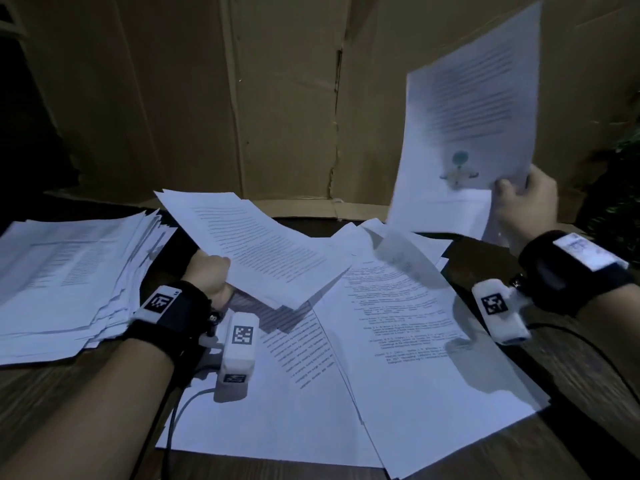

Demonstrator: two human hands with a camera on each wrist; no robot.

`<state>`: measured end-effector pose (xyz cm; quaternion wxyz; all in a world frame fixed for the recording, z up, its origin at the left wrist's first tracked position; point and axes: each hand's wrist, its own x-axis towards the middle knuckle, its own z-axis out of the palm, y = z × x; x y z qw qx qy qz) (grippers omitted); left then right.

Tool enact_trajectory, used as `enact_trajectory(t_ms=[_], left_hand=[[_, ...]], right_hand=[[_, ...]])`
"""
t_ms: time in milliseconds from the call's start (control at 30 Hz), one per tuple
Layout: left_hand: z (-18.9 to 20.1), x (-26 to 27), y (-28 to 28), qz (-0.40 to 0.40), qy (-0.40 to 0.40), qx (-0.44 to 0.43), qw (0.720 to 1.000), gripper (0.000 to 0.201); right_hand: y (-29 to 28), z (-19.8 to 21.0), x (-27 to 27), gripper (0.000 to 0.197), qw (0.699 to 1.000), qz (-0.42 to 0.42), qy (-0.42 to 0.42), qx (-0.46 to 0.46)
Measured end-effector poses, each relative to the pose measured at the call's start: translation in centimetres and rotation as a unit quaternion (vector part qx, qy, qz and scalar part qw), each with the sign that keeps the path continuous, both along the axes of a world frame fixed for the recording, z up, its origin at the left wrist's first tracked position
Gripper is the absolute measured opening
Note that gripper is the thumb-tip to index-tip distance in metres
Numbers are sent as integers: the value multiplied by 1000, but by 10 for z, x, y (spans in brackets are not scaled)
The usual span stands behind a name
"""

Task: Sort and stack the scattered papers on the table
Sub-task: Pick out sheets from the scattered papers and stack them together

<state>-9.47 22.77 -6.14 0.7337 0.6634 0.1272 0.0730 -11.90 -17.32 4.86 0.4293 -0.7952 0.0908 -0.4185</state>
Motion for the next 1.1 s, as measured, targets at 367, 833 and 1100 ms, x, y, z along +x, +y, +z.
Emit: enact_trajectory(t_ms=[367,833,1100], left_hand=[[19,-35,-40,-241,-34,-110,964,36],[6,-15,-17,-96,-36,-109,989,34],[-21,19,22,59,97,-26,993,20]], right_hand=[[69,-37,1,24,858,333,377,103],[57,-49,1,20,877,251,408,45],[-15,-58,-23,34,841,140,522,-26]])
